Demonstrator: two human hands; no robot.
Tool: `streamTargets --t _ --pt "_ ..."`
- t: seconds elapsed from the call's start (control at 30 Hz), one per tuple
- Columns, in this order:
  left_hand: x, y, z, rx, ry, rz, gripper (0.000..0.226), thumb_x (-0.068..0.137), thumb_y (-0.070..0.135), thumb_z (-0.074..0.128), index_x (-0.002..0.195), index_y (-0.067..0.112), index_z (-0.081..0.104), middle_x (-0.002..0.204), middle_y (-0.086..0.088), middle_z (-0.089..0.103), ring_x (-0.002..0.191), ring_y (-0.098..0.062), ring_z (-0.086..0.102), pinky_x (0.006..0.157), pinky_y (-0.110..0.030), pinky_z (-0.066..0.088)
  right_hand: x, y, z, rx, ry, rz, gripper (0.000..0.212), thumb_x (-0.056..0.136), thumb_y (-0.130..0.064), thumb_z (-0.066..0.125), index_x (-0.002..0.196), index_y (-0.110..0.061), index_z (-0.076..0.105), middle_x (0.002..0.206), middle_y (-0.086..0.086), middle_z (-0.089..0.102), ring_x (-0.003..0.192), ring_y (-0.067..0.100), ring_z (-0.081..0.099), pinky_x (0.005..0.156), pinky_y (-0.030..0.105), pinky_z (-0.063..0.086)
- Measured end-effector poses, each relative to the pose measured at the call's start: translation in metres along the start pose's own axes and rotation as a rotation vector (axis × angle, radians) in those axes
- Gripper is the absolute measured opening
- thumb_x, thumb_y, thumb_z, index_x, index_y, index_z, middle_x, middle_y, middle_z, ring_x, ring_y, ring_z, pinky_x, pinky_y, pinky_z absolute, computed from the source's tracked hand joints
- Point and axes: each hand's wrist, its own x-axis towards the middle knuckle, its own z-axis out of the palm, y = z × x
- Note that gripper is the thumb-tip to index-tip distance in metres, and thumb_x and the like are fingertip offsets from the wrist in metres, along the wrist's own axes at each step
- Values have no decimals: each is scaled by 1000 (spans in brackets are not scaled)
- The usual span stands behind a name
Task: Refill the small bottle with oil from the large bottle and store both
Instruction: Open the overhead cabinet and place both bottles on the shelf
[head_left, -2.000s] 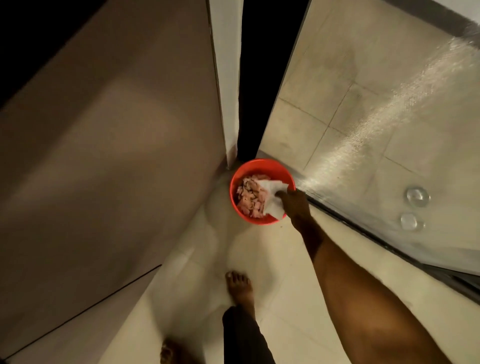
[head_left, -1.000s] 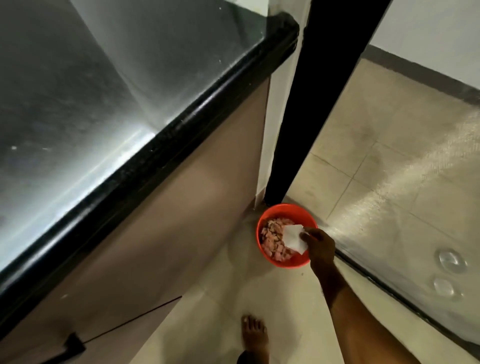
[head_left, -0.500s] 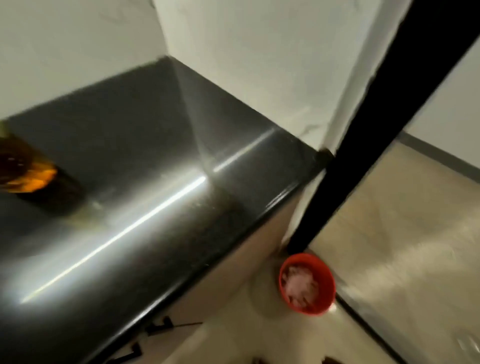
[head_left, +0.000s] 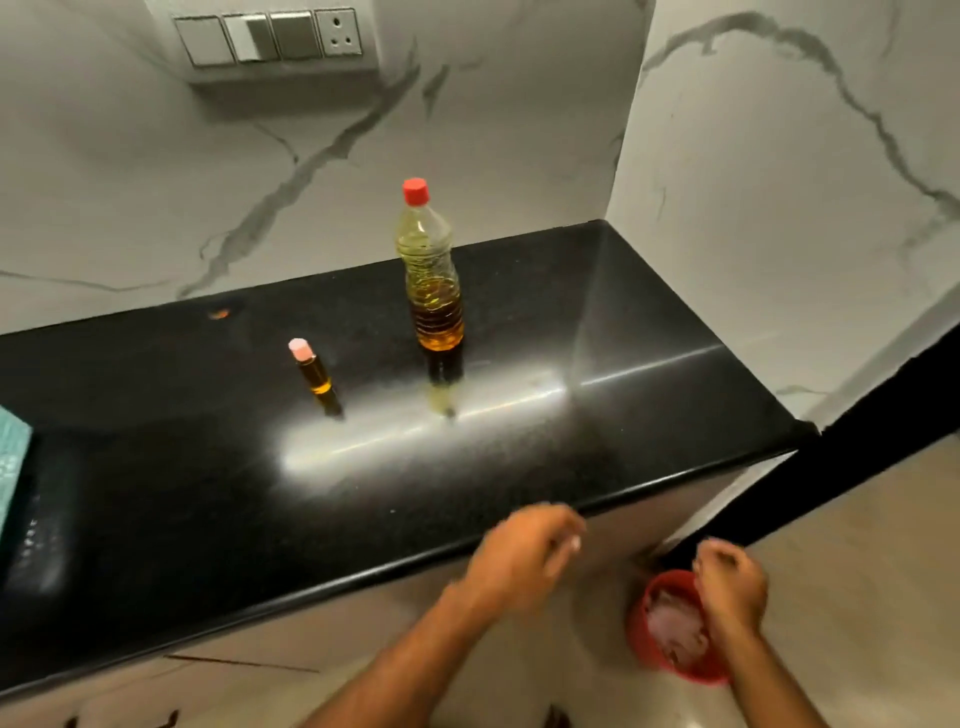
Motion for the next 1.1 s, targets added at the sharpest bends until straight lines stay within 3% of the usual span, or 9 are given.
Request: streamTargets --t 0.13,0.23,0.4,0.57,0.77,1.1 --pt "48 1 -63 135 266 -2 27 95 32 52 120 22 56 119 -4 61 106 -24 59 88 -39 50 8 -108 -2 -53 125 -244 26 90 -15 60 112 -3 65 113 23 66 107 40 60 90 41 45" --pt "74 -5 -109 347 365 -7 40 95 38 49 130 18 48 129 -7 53 113 -27 54 90 -42 48 12 -163 11 -148 95 -456 34 92 -23 58 120 -4 60 121 22 59 111 38 56 95 42 43" --pt "58 -34 -169 488 557 -85 48 94 43 48 133 15 44 130 -8 50 116 -27 52 90 -40 46 -24 -237 51 -289 -45 -698 46 94 -41 51 130 -11 52 133 19 50 119 35 51 99 43 42" --pt "14 -77 -208 521 650 -222 56 95 45 48 140 13 38 149 -11 36 138 -27 34 107 -43 37 -77 -269 93 -380 -175 -956 50 95 -46 47 134 -14 47 136 13 49 120 30 51 97 46 44" --pt "-45 -122 -243 573 715 -372 62 92 48 50 142 14 33 153 -13 28 141 -27 29 109 -41 35 -131 -290 143 -465 -275 -1200 53 95 -42 53 136 -11 45 134 13 50 118 29 53 95 45 45" --pt "-89 -149 -250 634 709 -460 75 86 57 53 144 16 27 155 -13 23 142 -27 27 111 -42 34 -180 -290 181 -492 -325 -1304 52 93 -42 55 135 -11 46 127 12 53 108 28 56 91 44 47"
